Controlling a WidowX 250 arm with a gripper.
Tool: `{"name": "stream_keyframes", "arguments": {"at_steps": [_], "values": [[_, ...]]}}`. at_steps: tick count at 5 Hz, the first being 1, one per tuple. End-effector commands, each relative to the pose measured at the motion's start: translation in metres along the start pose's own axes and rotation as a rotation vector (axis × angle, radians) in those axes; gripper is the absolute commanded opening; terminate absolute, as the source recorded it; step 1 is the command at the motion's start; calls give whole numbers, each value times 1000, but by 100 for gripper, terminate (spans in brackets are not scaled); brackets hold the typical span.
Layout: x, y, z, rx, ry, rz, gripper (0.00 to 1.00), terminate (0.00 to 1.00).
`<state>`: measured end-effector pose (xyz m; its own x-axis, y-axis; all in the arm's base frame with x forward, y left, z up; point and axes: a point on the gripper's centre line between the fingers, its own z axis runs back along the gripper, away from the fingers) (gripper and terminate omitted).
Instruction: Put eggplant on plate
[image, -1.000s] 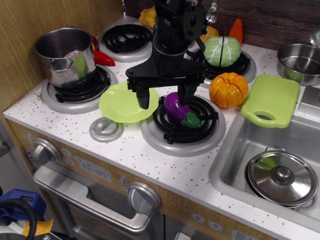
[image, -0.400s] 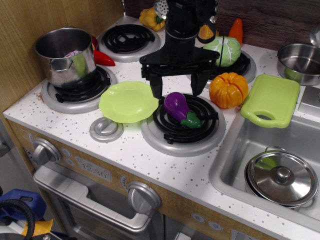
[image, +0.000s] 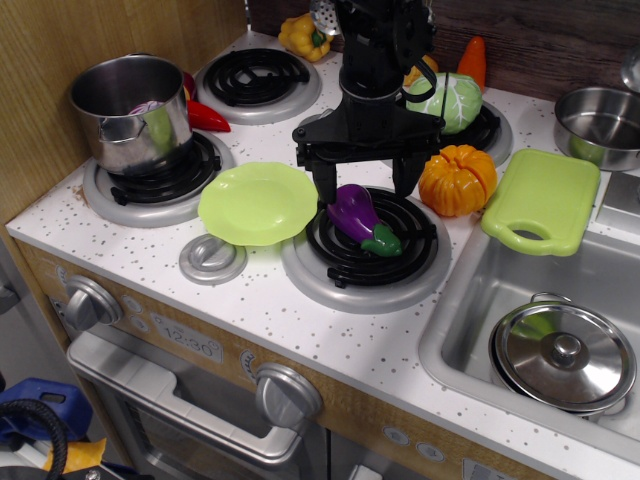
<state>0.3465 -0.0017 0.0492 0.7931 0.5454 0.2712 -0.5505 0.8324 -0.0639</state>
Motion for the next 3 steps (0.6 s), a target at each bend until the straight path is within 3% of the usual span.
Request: {"name": "stream_keyframes", "arguments": {"at_steps": [1, 3], "values": [[8, 4, -5, -61, 0, 3, 100, 0], [9, 8, -16, -105, 27, 1, 100, 0]]}}
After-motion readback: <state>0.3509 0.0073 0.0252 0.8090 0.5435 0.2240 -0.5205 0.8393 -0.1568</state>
